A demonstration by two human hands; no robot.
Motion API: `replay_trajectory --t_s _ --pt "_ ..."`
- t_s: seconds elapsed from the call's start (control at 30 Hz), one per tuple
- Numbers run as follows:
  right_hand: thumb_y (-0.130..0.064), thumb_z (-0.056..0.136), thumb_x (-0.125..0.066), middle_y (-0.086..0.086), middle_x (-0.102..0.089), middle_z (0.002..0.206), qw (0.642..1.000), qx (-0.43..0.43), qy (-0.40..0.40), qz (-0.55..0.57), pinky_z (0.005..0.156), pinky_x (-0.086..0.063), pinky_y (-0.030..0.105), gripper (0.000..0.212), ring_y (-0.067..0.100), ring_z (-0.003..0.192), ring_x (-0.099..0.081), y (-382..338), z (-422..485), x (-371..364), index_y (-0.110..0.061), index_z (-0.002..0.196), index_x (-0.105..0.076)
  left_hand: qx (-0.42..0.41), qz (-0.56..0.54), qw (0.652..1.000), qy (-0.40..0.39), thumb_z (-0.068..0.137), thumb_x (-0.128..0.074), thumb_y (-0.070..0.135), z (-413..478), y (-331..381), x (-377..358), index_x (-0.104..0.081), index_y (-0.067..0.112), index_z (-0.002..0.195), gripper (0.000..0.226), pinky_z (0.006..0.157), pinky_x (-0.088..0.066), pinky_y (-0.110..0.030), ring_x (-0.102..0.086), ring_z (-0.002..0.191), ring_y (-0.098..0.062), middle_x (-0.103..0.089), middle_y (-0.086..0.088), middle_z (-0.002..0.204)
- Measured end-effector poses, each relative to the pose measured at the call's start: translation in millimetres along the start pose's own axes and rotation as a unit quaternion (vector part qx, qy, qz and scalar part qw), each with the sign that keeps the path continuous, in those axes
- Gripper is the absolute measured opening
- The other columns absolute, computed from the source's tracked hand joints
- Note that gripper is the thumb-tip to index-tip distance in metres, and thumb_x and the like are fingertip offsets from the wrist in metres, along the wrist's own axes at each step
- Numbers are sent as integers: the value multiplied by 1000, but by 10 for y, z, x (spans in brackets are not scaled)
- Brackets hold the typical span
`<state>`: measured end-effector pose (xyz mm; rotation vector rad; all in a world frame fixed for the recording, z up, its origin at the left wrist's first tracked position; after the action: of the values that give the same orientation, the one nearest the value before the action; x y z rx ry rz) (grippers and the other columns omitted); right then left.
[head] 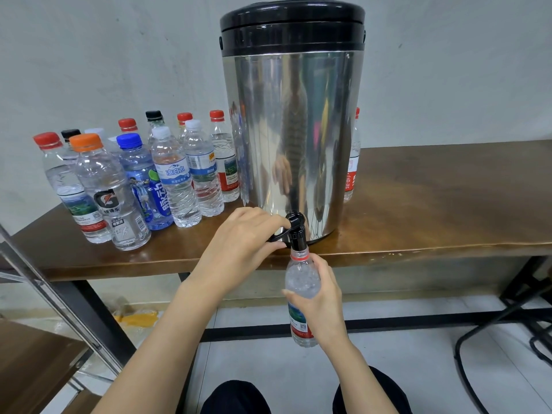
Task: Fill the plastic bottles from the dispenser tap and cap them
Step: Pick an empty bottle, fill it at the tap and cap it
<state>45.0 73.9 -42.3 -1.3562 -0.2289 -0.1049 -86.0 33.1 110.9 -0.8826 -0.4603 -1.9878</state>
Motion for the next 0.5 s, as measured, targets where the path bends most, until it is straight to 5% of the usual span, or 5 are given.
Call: replay_trajectory --t_s 0.33,0.5 --pt "-15 72 -86 -18 -50 124 1000 3 1 14 89 -43 19 76 1 115 -50 31 -2 5 -44 127 -41 -30 16 999 -37 84 -75 12 50 4 20 -62 15 112 31 83 -40 -27 -55 86 -19 -66 -1 87" --pt "-16 71 -87 -21 -49 123 1000 3 -2 5 90 -45 20 77 4 117 -50 48 9 -5 -47 125 -41 22 -60 996 -54 98 -52 26 517 -130 223 -62 21 114 20 74 -51 -38 -64 81 -21 -70 -2 86"
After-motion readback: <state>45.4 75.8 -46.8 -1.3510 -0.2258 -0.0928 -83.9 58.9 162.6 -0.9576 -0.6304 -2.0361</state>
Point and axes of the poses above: each hand's wrist, its own z-axis towards the middle knuckle, its own x-axis out of the back of the hand, y = z × x, the point moved 7 cm from there along z, towards the middle knuckle
